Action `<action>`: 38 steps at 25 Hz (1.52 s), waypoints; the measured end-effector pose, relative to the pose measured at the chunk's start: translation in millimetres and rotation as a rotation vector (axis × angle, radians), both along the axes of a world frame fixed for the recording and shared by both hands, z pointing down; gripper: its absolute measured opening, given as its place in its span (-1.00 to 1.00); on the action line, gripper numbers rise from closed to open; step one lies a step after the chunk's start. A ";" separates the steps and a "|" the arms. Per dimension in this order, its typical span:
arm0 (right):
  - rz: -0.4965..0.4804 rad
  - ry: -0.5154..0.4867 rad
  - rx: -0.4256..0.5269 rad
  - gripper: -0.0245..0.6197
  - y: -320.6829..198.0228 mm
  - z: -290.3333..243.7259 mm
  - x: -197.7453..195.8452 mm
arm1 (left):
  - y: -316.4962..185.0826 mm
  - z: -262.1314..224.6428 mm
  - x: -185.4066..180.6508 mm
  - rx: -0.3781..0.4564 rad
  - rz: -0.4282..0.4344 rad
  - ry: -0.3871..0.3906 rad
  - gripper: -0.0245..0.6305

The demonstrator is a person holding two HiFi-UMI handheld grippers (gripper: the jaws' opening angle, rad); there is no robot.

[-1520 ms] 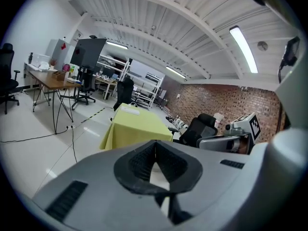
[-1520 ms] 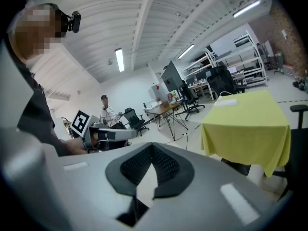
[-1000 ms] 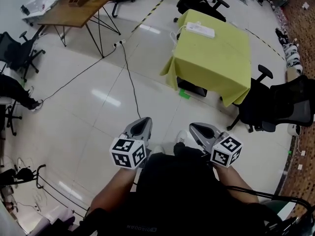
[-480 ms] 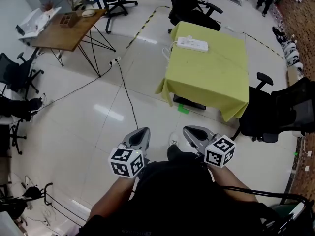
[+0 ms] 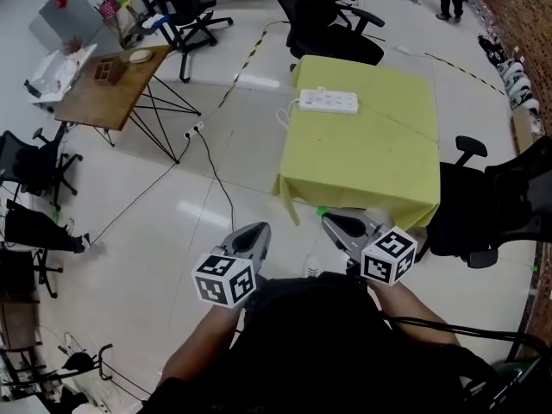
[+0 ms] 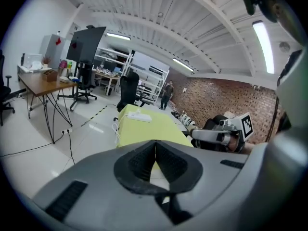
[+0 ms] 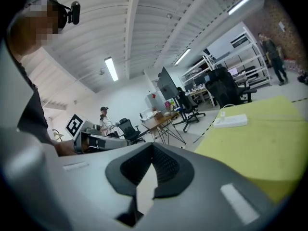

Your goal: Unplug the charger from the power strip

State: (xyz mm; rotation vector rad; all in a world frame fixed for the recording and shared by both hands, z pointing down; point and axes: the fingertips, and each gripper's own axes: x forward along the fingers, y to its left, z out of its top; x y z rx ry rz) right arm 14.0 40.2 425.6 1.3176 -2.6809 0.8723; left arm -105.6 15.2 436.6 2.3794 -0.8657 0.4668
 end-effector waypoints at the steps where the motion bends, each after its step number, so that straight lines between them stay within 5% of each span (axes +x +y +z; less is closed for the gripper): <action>1: 0.006 -0.004 0.003 -0.91 -6.3 4.4 6.6 | -2.9 7.0 9.0 -0.012 0.014 -0.003 -0.90; 6: 0.036 -0.027 -0.011 -0.91 -29.2 14.5 30.5 | -20.7 13.0 42.8 -0.013 0.069 -0.017 -0.90; 14: 0.074 -0.009 -0.069 -0.91 -68.3 33.0 30.5 | -73.7 20.5 37.2 -0.026 0.078 0.001 -0.90; 29: 0.256 0.059 -0.097 -0.91 -218.9 24.9 -51.8 | -265.4 21.4 -29.7 -0.001 0.249 0.041 -0.90; 38: 0.417 0.141 -0.135 -0.91 -264.5 26.9 -65.1 | -325.7 36.7 -51.3 -0.028 0.392 0.049 -0.90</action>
